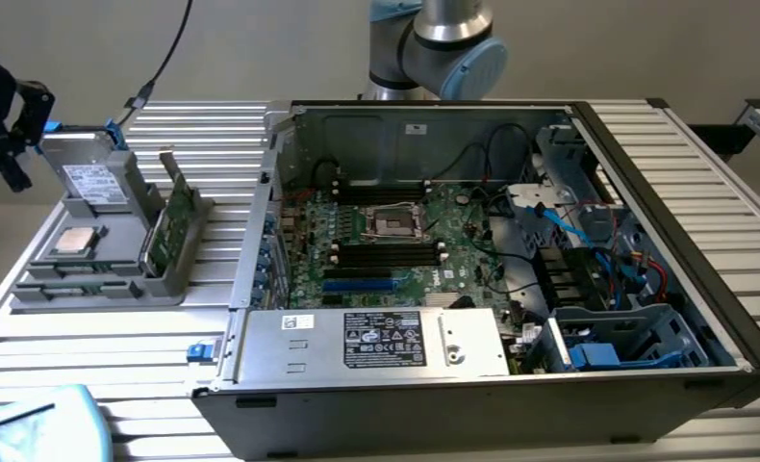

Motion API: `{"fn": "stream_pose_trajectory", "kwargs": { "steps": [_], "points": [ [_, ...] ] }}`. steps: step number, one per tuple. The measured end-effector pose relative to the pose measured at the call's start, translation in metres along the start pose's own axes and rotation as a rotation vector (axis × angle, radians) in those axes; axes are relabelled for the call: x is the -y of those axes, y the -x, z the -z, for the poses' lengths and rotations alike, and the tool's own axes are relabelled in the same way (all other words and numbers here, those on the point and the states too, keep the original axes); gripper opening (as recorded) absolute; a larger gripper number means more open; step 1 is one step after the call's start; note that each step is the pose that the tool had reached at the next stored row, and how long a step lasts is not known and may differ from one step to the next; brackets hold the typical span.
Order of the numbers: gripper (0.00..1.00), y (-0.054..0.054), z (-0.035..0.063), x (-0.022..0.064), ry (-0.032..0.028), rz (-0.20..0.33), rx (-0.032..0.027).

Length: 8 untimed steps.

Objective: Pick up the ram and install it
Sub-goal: 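Pick up the ram and move it above insertion slot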

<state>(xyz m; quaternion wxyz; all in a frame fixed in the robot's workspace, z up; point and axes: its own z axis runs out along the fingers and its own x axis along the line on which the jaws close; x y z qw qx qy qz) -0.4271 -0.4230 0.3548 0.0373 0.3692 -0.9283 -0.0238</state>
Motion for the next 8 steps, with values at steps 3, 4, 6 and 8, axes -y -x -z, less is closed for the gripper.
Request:
{"fn": "stream_pose_trajectory", "kwargs": {
  "steps": [3, 4, 6, 8],
  "points": [
    [0.11, 0.0001, -0.0013, 0.0001, -0.0029, 0.055, -0.0038],
    [0.11, 0.0001, -0.0017, 0.0001, -0.0038, 0.073, -0.0051],
    [0.11, 0.0001, -0.0026, 0.0002, -0.0057, 0.109, -0.0078],
    [0.11, 0.0002, -0.0036, 0.0002, -0.0076, 0.146, -0.0104]
  ]
}}
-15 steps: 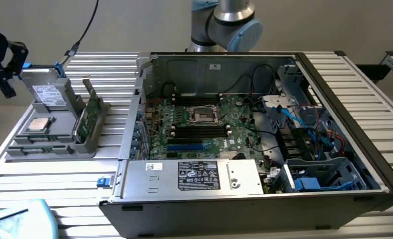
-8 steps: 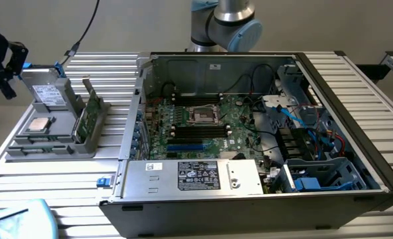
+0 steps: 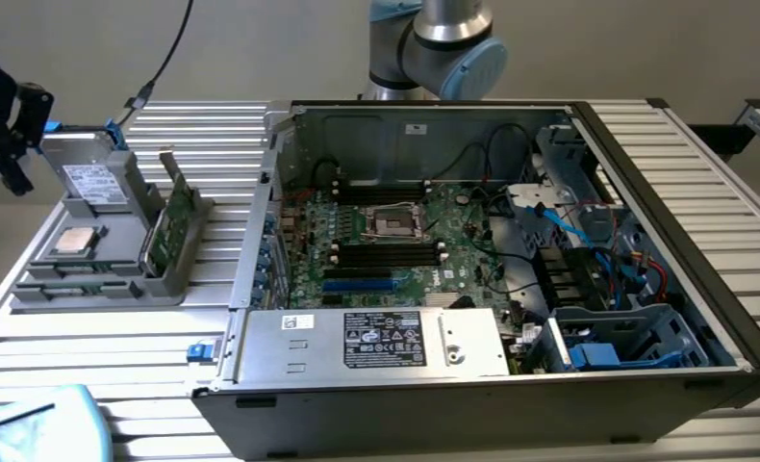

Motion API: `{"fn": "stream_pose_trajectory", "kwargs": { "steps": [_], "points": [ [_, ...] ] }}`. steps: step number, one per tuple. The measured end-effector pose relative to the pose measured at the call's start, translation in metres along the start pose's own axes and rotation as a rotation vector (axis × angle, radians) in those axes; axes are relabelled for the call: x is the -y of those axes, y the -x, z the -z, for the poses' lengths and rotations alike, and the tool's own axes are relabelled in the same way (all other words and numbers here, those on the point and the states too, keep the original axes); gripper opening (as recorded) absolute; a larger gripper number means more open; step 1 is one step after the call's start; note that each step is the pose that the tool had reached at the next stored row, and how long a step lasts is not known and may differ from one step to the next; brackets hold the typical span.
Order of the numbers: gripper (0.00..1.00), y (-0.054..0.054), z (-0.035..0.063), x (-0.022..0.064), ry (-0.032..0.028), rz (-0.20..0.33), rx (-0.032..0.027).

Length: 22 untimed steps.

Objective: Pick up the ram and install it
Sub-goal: 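Pick up the ram and move it above insertion slot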

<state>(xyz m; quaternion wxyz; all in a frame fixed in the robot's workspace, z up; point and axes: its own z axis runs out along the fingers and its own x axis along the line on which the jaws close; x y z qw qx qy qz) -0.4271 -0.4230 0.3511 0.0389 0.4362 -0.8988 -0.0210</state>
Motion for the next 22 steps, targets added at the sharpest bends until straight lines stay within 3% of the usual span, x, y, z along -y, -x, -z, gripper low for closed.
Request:
{"fn": "stream_pose_trajectory", "kwargs": {
  "steps": [7, 15, 19, 22],
  "points": [
    [0.11, 0.0001, -0.0029, 0.0002, -0.0072, 0.127, -0.0079],
    [0.11, 0.0003, -0.0062, 0.0005, -0.0142, 0.272, -0.0085],
    [0.11, 0.0004, -0.0082, 0.0005, -0.012, 0.345, -0.0037],
    [0.11, 0.0005, -0.0098, 0.0007, -0.0072, 0.402, 0.0059]
  ]
}}
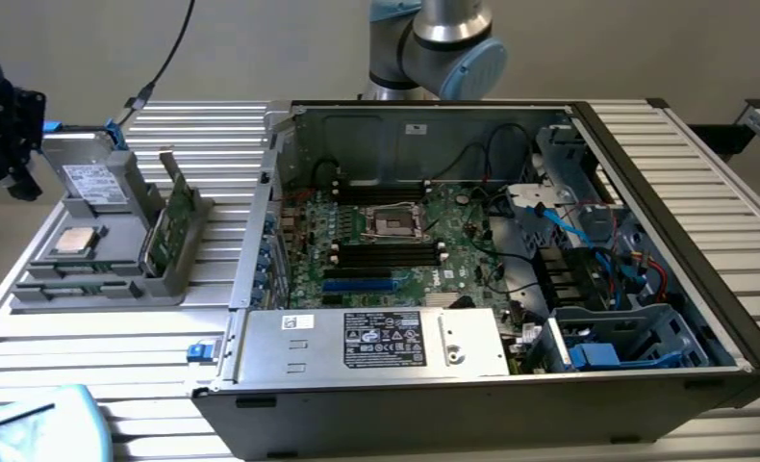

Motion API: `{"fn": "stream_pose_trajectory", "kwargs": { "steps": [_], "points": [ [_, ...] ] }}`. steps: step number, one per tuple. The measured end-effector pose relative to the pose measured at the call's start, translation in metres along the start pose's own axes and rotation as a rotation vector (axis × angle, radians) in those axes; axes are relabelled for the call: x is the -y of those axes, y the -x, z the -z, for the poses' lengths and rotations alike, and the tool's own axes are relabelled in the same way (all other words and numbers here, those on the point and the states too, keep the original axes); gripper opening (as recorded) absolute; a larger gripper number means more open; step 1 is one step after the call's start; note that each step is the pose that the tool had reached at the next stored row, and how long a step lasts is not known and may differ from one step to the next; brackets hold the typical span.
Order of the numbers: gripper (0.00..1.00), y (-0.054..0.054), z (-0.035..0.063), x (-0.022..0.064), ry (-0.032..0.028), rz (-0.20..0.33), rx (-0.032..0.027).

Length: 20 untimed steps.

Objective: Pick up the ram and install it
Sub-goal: 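Pick up the ram and move it above insertion slot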

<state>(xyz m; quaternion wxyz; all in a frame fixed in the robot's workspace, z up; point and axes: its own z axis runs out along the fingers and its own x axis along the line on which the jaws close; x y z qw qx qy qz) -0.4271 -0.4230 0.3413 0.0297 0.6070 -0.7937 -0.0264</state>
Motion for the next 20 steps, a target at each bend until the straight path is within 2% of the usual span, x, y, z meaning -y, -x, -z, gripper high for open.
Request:
{"fn": "stream_pose_trajectory", "kwargs": {
  "steps": [6, 7, 9, 11, 13, 18, 19, 20],
  "points": [
    [0.11, 0.0, -0.0023, 0.0002, 0.0088, 0.111, 0.0298],
    [0.11, 0.0, -0.0024, -0.0001, 0.0096, 0.126, 0.0316],
    [0.11, -0.0003, -0.0025, -0.0012, 0.01, 0.149, 0.0299],
    [0.11, -0.0006, -0.0026, -0.0023, 0.0113, 0.168, 0.0274],
    [0.11, -0.0008, -0.0027, -0.0034, 0.0136, 0.188, 0.0211],
    [0.11, -0.0012, -0.0032, -0.0055, 0.0188, 0.236, -0.0136],
    [0.11, -0.0013, -0.0033, -0.0055, 0.0193, 0.247, -0.0177],
    [0.11, -0.0013, -0.0032, -0.0055, 0.0195, 0.252, -0.0184]
  ]
}}
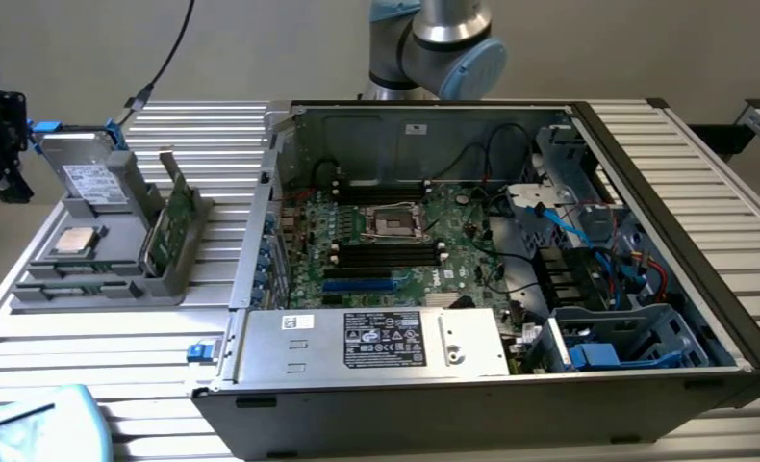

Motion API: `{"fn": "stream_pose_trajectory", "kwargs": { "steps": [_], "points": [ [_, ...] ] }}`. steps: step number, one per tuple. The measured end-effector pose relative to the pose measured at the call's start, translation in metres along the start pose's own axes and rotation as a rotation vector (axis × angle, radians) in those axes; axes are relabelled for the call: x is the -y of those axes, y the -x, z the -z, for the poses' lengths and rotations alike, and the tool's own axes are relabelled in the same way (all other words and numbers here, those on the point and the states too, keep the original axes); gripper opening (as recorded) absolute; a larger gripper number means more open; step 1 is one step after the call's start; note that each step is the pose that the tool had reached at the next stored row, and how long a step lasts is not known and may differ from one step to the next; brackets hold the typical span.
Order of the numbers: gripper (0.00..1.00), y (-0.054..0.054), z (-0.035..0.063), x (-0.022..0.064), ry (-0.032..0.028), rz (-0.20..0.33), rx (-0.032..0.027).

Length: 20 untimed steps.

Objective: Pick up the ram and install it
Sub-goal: 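Pick up the ram and move it above insertion slot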

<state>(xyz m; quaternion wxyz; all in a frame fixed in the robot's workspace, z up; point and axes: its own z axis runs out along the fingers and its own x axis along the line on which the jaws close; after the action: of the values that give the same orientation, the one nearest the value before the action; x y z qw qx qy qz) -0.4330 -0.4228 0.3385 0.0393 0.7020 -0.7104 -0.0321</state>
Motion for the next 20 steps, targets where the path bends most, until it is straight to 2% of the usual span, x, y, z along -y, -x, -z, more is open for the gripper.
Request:
{"fn": "stream_pose_trajectory", "kwargs": {
  "steps": [8, 10, 11, 12, 15, 20],
  "points": [
    [0.12, 0.0, 0.0, 0.0, 0.0, 0.0, -0.0002],
    [0.24, 0.0, 0.0, -0.0001, 0.0, 0.0, -0.0002],
    [0.24, 0.0, 0.0, -0.0001, 0.0, 0.0, -0.0002],
    [0.31, 0.0, 0.0, -0.0002, 0.0, 0.0, -0.0002],
    [0.31, 0.0, -0.0019, -0.001, 0.0, 0.002, -0.0003],
    [0.31, 0.0, -0.0111, -0.0016, -0.0006, 0.009, -0.0009]
  ]
}}
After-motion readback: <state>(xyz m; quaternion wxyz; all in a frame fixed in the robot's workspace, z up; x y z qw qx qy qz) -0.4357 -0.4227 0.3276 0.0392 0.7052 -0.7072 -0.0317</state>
